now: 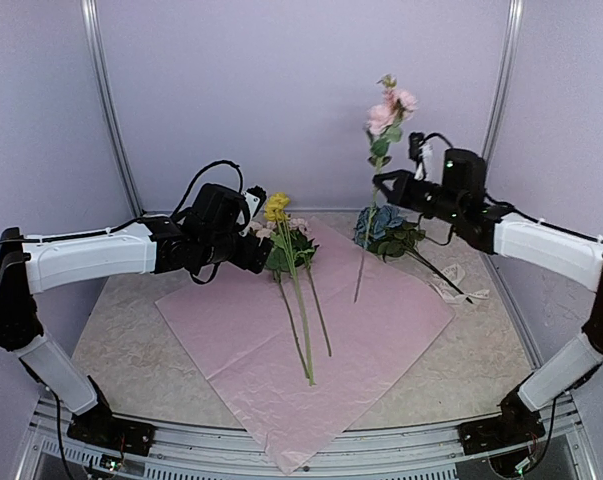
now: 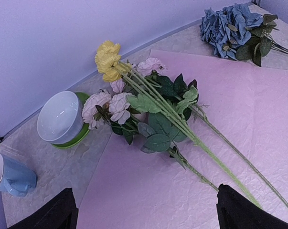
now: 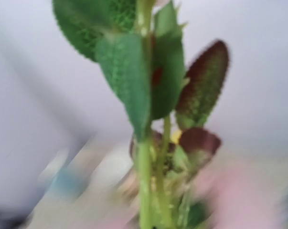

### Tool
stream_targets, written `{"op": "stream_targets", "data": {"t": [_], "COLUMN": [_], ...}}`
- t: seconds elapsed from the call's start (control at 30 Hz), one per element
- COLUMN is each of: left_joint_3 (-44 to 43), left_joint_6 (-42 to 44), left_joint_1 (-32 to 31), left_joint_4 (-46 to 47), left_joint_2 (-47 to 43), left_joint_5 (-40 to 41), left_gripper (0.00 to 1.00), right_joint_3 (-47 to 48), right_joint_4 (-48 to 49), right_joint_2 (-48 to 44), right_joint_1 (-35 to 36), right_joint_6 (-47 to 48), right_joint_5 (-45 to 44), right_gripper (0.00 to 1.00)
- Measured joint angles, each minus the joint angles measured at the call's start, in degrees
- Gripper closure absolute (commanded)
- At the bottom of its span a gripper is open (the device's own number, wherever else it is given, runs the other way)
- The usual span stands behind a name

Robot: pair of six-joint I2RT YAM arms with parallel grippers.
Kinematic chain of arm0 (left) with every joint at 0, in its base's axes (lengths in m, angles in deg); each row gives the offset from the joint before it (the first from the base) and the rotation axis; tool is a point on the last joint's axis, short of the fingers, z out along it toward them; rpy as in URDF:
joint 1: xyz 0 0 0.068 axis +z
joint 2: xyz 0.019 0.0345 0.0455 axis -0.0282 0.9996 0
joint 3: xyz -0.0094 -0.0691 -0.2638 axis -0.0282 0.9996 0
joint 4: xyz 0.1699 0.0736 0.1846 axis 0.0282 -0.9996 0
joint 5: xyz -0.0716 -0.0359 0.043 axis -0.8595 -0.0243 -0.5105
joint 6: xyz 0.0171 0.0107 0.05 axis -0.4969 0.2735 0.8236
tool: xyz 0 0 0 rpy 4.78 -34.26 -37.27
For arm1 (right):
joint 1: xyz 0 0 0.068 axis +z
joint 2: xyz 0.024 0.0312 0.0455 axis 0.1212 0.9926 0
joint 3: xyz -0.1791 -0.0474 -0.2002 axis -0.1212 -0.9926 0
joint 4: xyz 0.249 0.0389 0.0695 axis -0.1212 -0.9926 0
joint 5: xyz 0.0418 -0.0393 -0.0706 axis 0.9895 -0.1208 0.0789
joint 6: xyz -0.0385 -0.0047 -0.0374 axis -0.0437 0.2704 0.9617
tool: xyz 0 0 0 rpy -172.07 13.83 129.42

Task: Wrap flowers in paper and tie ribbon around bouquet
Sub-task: Place the fake flower on the flattened wrapping paper.

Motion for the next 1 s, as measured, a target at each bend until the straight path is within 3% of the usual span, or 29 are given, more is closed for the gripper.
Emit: {"op": "stream_targets", "data": {"t": [0.2, 0.4, 0.43, 0.53, 0.67, 0.93, 0.97, 1.0], "left_joint_3": [0.00, 0.00, 0.00, 0.00, 0.00, 0.00, 0.00, 0.00], "left_joint_6": [0.00, 0.00, 0.00, 0.00, 0.00, 0.00, 0.00, 0.00], "left_joint_1": [-0.02, -0.28, -0.33, -0.33, -0.35, -0.39, -0.39, -0.39], "left_joint_4": [-0.02, 0.02, 0.00, 0.00, 0.00, 0.00, 0.00, 0.00], "left_joint_2": [-0.02, -0.04, -0.04, -0.04, -0.04, -0.04, -0.04, -0.07], "left_joint_5": [0.07, 0.07, 0.04, 0.07, 0.07, 0.02, 0.00, -0.04], "left_gripper": [0.01, 0.01, 0.01, 0.01, 0.01, 0.01, 0.01, 0.01], "right_joint_3": [8.24, 14.27, 14.45, 15.15, 18.08, 21.44, 21.38, 21.38], "right_joint_4": [-2.56, -6.97, -7.19, -8.83, -13.22, -24.30, -25.99, -27.54], "right_joint_2": [24.72, 35.76, 36.52, 38.05, 38.95, 31.87, 29.79, 27.80], "right_joint_1": [10.73, 13.11, 13.11, 13.11, 13.11, 9.49, 7.56, 5.16], "right_joint_6": [-9.29, -11.08, -11.10, -10.97, -8.48, 4.42, 6.38, 7.96], "right_joint_5": [9.20, 10.82, 10.71, 10.38, 8.94, 1.14, -0.13, -1.25], "right_gripper": [1.00, 1.00, 1.00, 0.77, 0.61, 0.55, 0.60, 0.71]}}
